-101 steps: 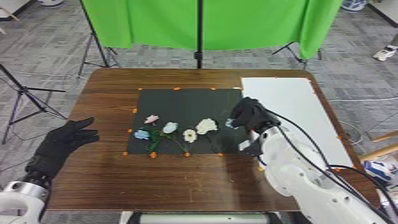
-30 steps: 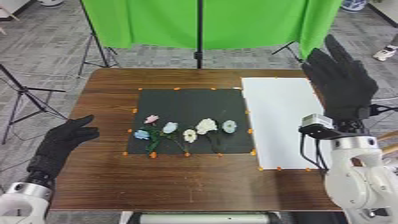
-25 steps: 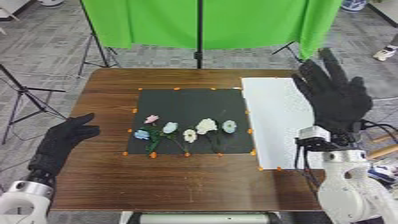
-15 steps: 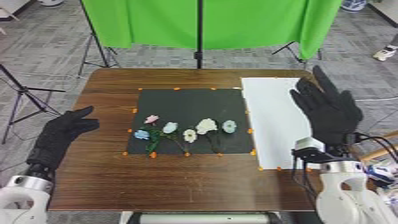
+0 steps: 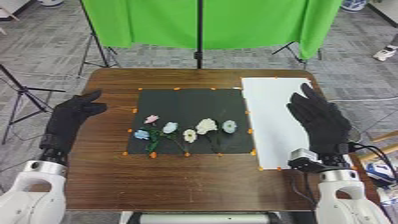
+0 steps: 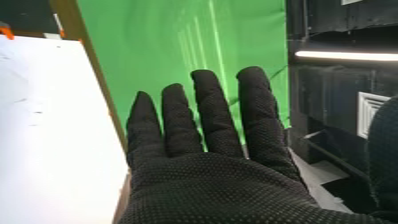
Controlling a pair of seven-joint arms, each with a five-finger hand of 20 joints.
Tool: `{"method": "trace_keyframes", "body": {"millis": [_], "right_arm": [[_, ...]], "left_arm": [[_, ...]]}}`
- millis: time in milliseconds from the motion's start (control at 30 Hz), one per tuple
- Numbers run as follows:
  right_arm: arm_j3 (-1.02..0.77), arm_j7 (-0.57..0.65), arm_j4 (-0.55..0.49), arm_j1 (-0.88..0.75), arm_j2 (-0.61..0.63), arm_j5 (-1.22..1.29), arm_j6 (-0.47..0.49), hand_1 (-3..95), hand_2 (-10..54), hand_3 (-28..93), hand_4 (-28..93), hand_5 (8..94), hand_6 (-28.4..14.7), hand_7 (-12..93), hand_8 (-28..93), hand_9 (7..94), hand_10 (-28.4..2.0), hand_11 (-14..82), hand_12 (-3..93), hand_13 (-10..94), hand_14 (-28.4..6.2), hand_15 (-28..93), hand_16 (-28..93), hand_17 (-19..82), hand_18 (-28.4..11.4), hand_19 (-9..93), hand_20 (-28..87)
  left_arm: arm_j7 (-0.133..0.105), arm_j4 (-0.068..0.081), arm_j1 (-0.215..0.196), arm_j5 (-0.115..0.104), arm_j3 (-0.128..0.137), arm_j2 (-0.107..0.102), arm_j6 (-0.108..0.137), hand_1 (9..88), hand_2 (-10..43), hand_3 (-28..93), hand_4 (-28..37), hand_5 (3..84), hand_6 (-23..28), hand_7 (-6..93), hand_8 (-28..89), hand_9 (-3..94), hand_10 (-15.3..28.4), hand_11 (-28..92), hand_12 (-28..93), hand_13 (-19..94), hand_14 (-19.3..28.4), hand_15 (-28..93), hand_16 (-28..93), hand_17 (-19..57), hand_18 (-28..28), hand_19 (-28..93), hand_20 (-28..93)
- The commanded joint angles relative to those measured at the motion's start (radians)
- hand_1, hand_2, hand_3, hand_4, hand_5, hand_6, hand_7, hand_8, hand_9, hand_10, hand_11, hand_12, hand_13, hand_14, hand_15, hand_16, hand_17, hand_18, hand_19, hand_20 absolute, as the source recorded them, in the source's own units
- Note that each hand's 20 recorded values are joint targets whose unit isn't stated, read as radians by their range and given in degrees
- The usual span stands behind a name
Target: Arrange flowers
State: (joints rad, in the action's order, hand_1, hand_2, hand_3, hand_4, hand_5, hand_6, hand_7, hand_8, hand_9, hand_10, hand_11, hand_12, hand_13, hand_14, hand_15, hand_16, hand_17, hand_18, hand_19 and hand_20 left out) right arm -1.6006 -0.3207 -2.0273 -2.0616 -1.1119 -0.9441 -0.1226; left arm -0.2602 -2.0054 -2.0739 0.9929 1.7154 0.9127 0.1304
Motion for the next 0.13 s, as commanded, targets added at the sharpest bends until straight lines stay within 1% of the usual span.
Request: {"method": "trace_keyframes", "body": {"millis": [33,67,133], "right_arm": [[-0.010,-0.030,0.057,0.125,-0.083,-0.054,0.013,4.7,1.4,78,-17,44.1,-0.9,10,-9,42.4,-14.7,4.8,13.2,28,-13.7,6,16,13,-13.9,9,24],[-0.003,-0.041,0.064,0.142,-0.090,-0.052,0.002,6.4,-0.6,78,-17,44.4,-0.9,10,-9,42.5,-14.7,4.8,13.2,28,-13.6,6,16,14,-13.6,8,24],[0.005,-0.057,0.076,0.167,-0.108,-0.055,0.005,9.0,-3.3,79,-17,44.4,-0.9,10,-9,42.4,-14.7,4.7,13.2,29,-13.5,7,15,15,-12.7,7,24]], "left_arm": [[-0.047,0.014,0.077,0.034,-0.032,0.042,-0.009,16.9,15.6,67,-28.3,49.4,7.6,7.2,-5,52.9,16.4,20,12,42,19.7,21,0,10.3,13.9,14,18],[-0.047,0.017,0.085,0.040,-0.036,0.055,-0.011,17.3,15.2,67,-28.3,49.4,7.5,7.3,-5,53.0,16.4,20,12,42,19.8,21,0,10.3,14.0,14,18],[-0.050,0.023,0.099,0.045,-0.044,0.073,-0.015,19.2,14.1,66,-28.2,49.5,7.5,7.7,-5,53.1,16.4,20,12,42,19.9,21,0,10.4,14.0,14,18]]}}
